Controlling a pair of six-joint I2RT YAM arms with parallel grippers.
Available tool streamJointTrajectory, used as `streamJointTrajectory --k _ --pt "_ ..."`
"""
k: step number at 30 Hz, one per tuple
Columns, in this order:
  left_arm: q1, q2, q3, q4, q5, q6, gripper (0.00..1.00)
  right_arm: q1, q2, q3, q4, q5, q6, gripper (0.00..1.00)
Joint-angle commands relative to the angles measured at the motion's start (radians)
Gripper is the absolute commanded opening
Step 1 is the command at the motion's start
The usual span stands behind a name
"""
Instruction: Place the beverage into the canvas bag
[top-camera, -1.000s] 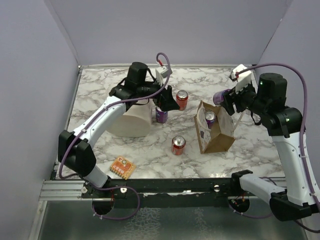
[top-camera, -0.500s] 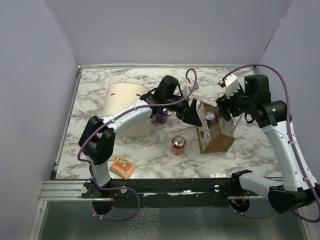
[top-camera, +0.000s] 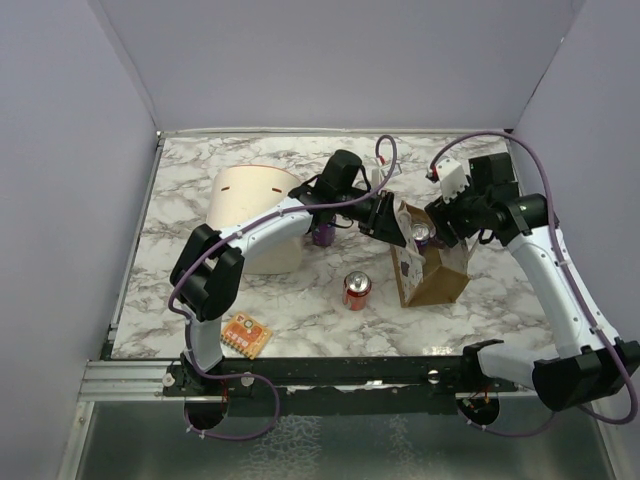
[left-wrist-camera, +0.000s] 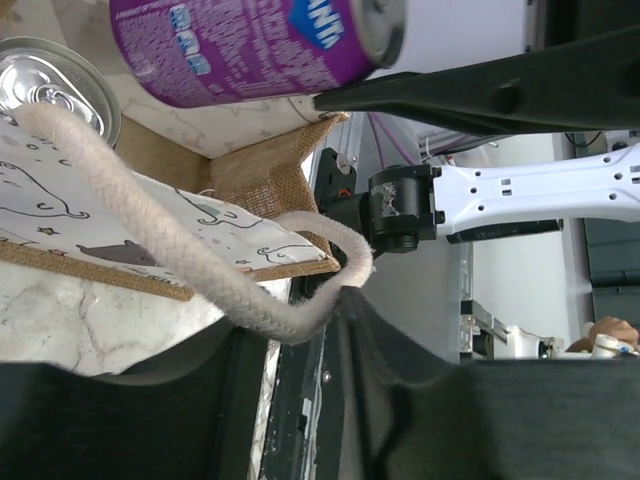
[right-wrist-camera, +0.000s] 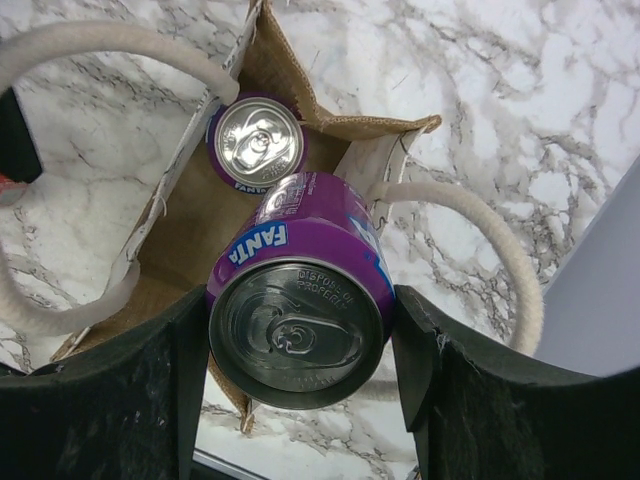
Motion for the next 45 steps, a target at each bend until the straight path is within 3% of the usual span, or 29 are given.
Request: streamJointTrajectory --k 1,8,22,32,45 --pt "-0.004 -0.008 0.01 0.009 0.033 0.028 0.28 -0.006 0.025 -0.013 0.104 0.023 0.001 0.01" --pt "-0.004 -0.043 0.028 -0.076 0.008 0.136 0.0 -0.006 0.066 -0.043 0.162 0.117 0.014 0.01" --pt "-0.004 -0.041 0.048 -0.199 -0.054 0.258 0.0 -0.008 0.171 -0.053 0.226 0.131 0.045 0.01" --pt "-0.004 -0.039 0.039 -0.214 -0.071 0.294 0.0 -0.029 0.22 -0.072 0.227 0.032 0.089 0.01" --pt "-0.004 -0.033 0.057 -0.221 -0.084 0.302 0.0 -0.031 0.15 -0.034 0.07 0.09 0.036 0.01"
